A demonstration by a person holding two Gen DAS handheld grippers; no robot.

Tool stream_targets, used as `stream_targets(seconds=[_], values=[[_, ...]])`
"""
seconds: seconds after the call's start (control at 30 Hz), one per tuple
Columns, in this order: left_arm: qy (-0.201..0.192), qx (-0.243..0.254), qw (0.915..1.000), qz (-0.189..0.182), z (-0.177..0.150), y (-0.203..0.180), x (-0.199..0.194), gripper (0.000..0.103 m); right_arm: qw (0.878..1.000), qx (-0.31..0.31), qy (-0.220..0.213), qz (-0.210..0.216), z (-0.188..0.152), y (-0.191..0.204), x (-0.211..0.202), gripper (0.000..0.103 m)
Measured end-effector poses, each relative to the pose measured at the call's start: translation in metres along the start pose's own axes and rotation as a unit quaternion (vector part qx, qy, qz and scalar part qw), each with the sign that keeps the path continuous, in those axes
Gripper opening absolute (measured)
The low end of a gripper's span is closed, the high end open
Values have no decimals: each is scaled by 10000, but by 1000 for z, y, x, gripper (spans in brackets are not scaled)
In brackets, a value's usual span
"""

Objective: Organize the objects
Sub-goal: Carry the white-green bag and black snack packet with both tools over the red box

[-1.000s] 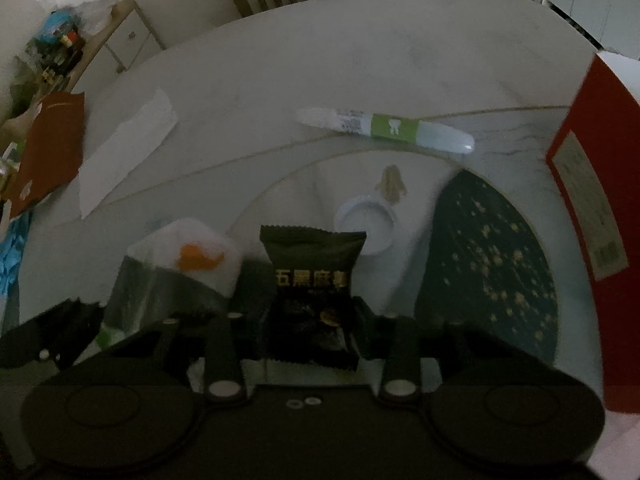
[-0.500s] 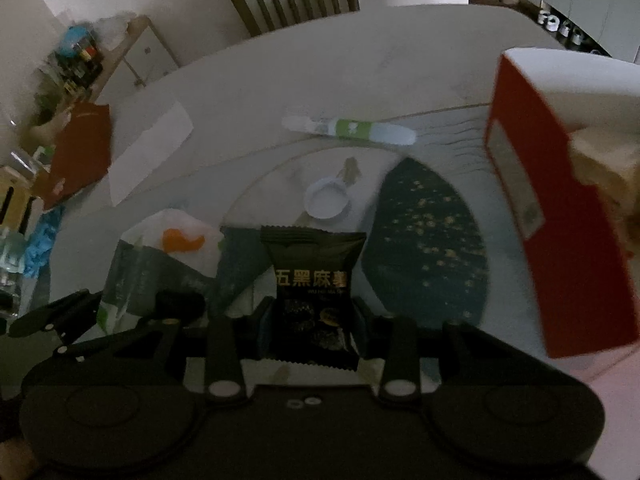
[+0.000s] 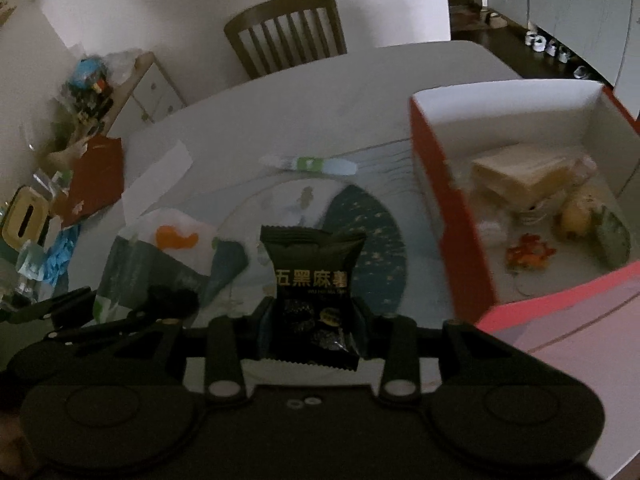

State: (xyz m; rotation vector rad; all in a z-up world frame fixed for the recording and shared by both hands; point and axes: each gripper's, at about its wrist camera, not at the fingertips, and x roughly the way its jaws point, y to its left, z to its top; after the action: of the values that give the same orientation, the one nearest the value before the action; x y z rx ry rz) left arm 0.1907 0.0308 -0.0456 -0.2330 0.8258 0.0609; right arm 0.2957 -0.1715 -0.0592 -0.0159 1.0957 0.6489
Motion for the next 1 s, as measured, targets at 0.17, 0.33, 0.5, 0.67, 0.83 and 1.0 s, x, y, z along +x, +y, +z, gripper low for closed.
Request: stream_targets(seconds=[0.17,0.33,0.5,0.67,0.83,1.0], values=[[-44,20,9999,-119,8,-26,-4,49,9999,51,-153,12,2,-21,-17,38],[-112,183,9996,-159,17,-58,-3,49,9996,84,-268,40,6,-44,-30,38],[-169,275,9993,-211,26,-92,1,49,9993,135,-345,46,11,-73,-40,38],[-214,349,9988,-266,35,-125,10,49,9989,208,-421,32,16,-107,-50,38],[-214,459,9983,-284,42,-157,21,49,9984,267,-498,2,23,-138,-58,38],[-216,567,9977,-291,50,-187,34,49,9978,348,-561,-59,32,-172,-62,38]])
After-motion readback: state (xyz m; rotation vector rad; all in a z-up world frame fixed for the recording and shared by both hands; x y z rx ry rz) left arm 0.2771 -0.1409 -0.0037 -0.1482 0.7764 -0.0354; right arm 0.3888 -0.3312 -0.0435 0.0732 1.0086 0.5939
